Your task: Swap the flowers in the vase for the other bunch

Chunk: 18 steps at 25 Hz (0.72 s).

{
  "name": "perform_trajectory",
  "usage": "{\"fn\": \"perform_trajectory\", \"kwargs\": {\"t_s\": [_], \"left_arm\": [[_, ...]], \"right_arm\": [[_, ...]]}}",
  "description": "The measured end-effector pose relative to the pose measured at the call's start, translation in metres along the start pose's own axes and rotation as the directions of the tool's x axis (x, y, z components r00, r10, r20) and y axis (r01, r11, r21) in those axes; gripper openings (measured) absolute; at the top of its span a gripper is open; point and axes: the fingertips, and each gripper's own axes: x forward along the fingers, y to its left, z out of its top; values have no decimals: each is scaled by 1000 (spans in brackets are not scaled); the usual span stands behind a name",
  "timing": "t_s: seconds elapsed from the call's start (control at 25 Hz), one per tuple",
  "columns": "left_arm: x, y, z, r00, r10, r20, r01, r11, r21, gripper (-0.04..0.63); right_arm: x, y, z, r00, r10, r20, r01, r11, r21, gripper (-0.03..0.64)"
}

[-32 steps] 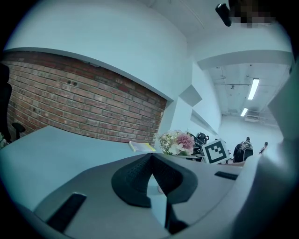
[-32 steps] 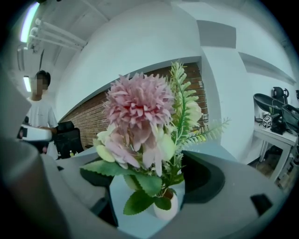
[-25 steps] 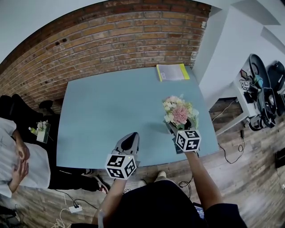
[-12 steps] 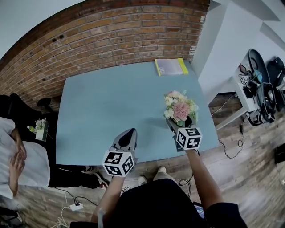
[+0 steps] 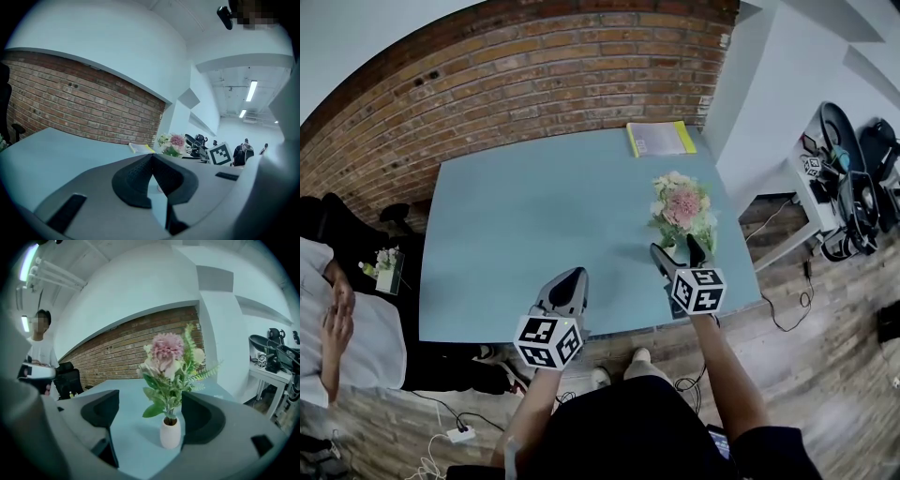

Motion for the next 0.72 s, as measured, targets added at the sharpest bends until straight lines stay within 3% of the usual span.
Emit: {"fn": "perform_trajectory", "kwargs": {"t_s": [0.44,0.48,0.6,0.72], "left_arm": [[-23,-11,-6,1000,-29,10,29,1000,1,6],[-25,-11,-6,999,-33,11,33,999,3,6],[-33,-13,-5,999,-46,16,45,999,16,6],[-43,-17,-1,998,-59,32,58,998,29,6]], "right_arm": [[-36,22,10,998,21,53,-19,999,-36,387],[-40,25,12,998,19,62,-17,999,-35,366],[-52,34,17,995,5,95,-1,999,-39,204],[-63,47,20,993,11,114,-4,998,-67,130]]}}
